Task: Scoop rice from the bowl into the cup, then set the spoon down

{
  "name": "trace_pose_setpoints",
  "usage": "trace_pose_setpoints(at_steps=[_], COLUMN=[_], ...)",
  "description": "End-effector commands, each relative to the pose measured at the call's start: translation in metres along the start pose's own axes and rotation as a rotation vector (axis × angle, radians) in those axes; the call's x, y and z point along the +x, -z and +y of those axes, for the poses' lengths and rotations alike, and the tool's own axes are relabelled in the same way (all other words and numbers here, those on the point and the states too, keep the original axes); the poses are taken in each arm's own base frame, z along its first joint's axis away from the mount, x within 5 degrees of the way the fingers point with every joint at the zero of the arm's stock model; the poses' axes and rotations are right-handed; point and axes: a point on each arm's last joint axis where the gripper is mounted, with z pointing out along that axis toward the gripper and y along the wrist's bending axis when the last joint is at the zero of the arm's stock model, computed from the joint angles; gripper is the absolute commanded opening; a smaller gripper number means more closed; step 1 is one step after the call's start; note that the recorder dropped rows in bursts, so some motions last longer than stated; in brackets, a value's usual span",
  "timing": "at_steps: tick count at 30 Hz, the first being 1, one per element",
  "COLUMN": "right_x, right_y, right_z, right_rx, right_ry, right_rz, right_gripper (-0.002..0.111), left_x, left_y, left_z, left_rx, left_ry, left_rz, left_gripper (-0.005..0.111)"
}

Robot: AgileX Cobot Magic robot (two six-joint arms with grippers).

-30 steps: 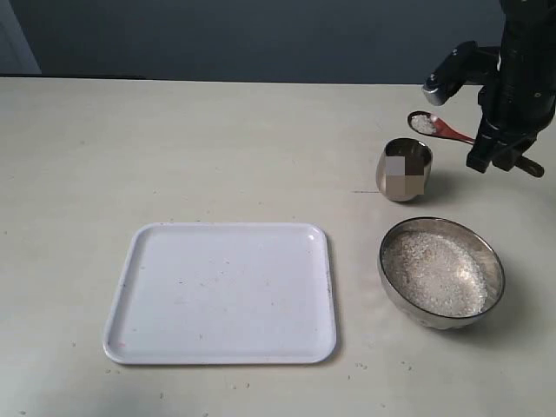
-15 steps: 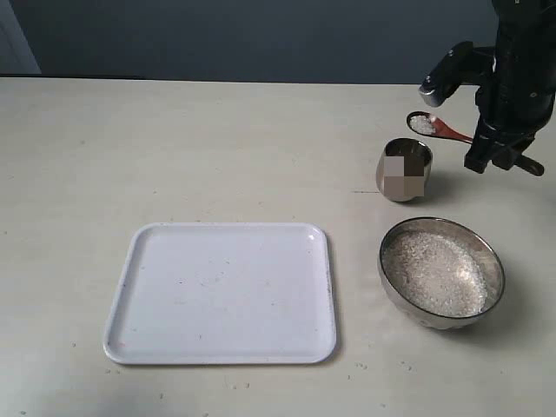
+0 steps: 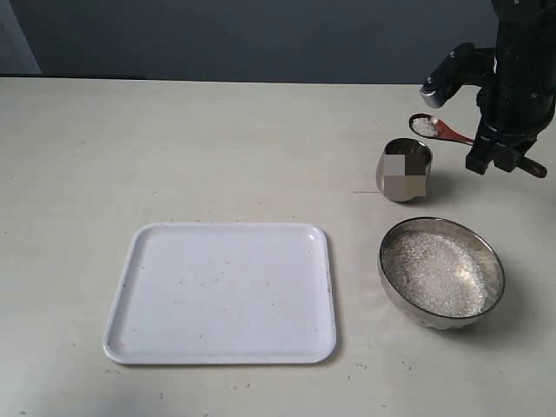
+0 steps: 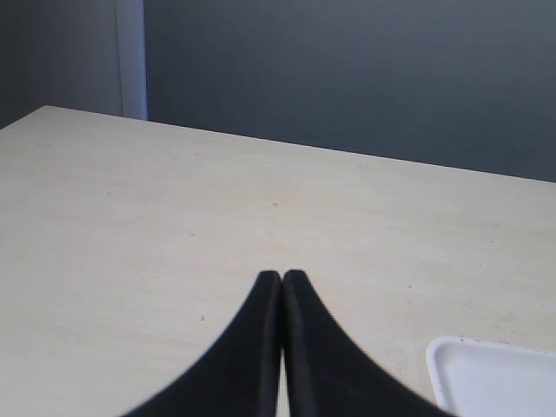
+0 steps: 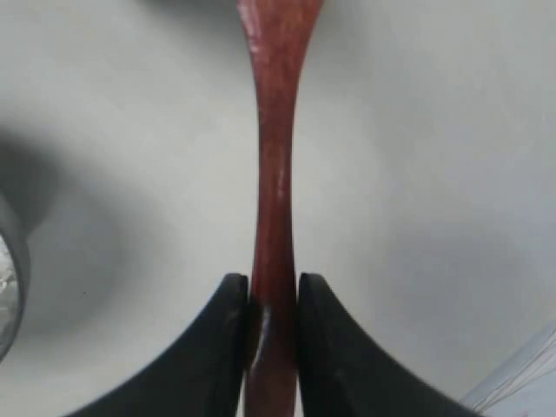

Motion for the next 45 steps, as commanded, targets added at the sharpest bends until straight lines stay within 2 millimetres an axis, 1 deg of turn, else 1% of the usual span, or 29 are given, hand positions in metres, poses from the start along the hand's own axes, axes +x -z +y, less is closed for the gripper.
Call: trace_pose_setpoints(at_steps=[1, 5, 10, 22, 36, 40, 45], right_x=[0.0, -0.002, -0.005, -0.006, -0.008, -0.011, -0.01], right_y=[0.001, 0.002, 0.005, 0.006, 0.008, 0.01, 0.01], right_z=[-0.001, 0.002, 0.005, 0.008, 0.009, 0.013, 0.013], right_rx=[0.0, 0.008, 0.06, 0.051, 0.087, 0.094, 0.102], right_ry=[-0.008, 0.01, 0.015, -0.002, -0.017, -0.003, -0.01], right_rz=[-0.001, 0.006, 0.021, 0.028, 0.037, 0.037, 0.052], right_gripper=[-0.001, -0.001, -0.001, -0.001, -0.001, -0.001, -0.001], left_x=[-0.002, -0.002, -0.002, -0.002, -0.002, -0.002, -0.002], left_y=[0.001, 0.001, 0.001, 0.001, 0.001, 0.001, 0.001], left_z=[-0.001, -0.001, -0.001, -0.001, -0.001, -0.001, -0.001], left_rx=[0.011, 0.011, 0.011, 0.011, 0.011, 0.011, 0.011], left_ry=[0.005, 0.005, 0.005, 0.005, 0.005, 0.005, 0.005], left_rz=[-0.018, -0.018, -0.018, -0.018, -0.018, -0.018, -0.018], left_gripper=[0.001, 0.001, 0.001, 0.001, 0.001, 0.001, 0.001])
